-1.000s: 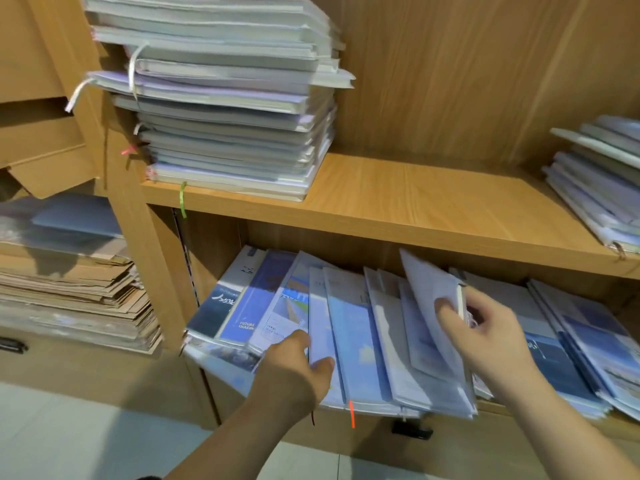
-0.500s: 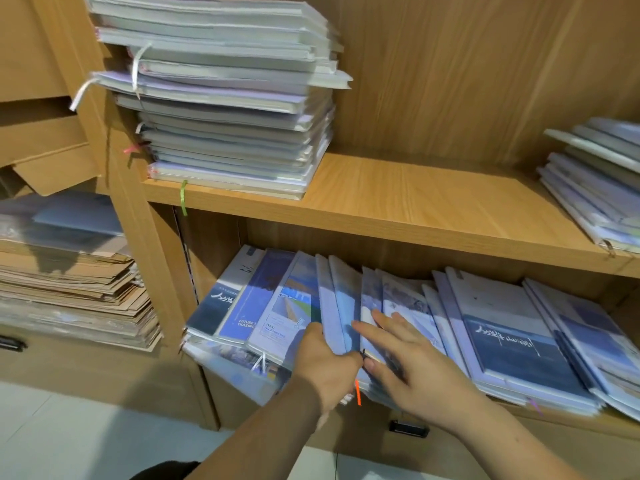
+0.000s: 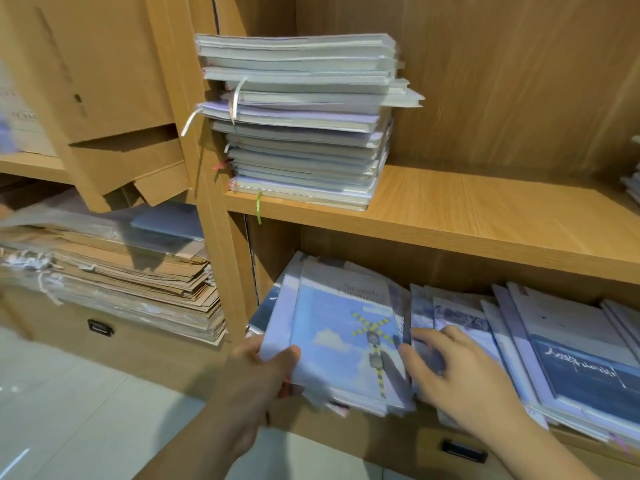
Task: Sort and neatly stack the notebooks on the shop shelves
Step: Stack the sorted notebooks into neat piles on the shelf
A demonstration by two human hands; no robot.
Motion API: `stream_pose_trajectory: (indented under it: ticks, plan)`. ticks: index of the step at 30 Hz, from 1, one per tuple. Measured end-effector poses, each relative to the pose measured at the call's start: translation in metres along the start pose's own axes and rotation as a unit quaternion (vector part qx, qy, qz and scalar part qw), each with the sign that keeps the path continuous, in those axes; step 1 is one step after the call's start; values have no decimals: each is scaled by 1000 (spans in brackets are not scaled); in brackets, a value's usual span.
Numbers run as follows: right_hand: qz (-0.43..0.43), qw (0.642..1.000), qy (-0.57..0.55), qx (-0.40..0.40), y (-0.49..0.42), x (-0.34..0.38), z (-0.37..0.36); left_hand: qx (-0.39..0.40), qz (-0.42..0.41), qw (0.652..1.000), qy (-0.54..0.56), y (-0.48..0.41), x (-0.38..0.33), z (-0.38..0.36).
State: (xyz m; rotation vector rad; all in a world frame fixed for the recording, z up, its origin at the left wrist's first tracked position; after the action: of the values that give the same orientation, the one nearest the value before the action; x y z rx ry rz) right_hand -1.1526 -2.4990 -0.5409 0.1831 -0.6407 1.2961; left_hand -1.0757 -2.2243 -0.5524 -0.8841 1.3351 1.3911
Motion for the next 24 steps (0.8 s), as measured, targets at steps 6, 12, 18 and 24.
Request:
stream_pose_trajectory:
  ticks: [6, 12, 18, 24]
  plan:
    - [-52, 986, 64, 144, -10, 11, -31, -29, -27, 981, -191, -5, 9, 10]
    - [22, 989, 64, 132, -7, 29, -61, 50, -123, 966, -222, -5, 12, -9]
    - [114, 976, 57, 177, 1, 33, -67, 32, -94, 979, -180, -13, 10, -13]
    - [-10, 994, -71, 80, 1, 39, -44, 37, -51, 998, -19, 3, -9, -3]
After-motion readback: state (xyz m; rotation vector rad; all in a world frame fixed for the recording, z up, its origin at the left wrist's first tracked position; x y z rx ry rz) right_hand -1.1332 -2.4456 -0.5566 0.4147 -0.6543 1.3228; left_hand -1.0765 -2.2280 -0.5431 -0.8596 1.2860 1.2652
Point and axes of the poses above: each hand's wrist, its own y-axis away from the middle knuckle, its own z-axis out of the back of the hand, x = y × z, the point moved 2 cm from there along -y, towards the middle knuckle, and after that the axes turned 9 degrees about -y, right-handed, at the moved point
